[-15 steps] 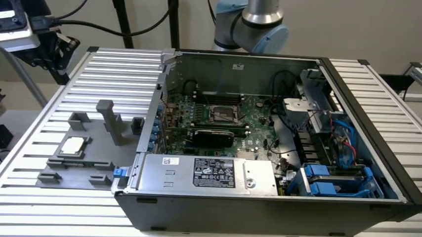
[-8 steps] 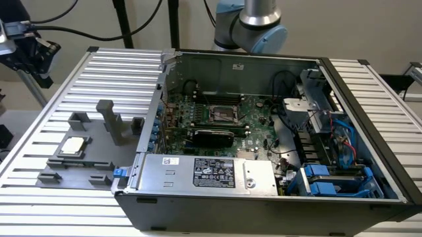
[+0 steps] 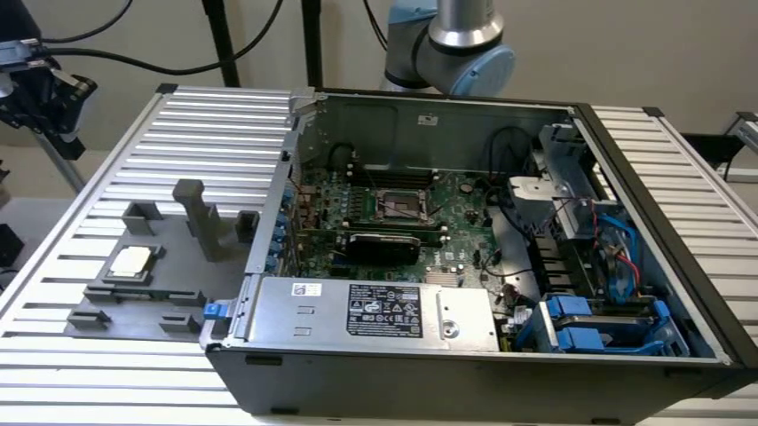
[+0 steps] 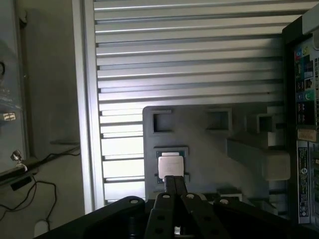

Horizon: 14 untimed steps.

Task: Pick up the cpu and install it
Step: 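Reach for the cpu, then pick up the cpu and move it towards the insertion slot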

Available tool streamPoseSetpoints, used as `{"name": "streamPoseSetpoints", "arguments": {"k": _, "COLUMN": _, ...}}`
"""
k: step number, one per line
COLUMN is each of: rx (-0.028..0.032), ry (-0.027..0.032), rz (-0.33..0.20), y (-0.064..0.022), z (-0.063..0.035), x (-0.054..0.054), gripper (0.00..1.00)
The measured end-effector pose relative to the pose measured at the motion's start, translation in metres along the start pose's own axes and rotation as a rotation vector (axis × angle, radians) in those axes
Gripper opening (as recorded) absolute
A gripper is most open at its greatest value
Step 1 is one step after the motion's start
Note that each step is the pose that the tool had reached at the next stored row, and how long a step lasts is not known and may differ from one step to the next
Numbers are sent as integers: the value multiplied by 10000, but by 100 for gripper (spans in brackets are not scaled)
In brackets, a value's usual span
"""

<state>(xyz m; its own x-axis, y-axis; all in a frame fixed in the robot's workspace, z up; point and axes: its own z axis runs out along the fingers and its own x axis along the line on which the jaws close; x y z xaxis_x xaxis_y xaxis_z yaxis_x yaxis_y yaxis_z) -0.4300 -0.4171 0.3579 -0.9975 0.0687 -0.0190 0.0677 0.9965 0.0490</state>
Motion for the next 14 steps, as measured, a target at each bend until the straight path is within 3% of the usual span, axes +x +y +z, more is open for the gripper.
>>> {"name": "streamPoseSetpoints", "arguments": {"k": 11, "rx": 0, "ry": 0, "rz": 1, "y": 0, "z": 0, "x": 0, "gripper": 11}}
{"name": "streamPoseSetpoints", "arguments": {"k": 14, "rx": 0, "ry": 0, "rz": 1, "y": 0, "z": 0, "x": 0, "gripper": 18}}
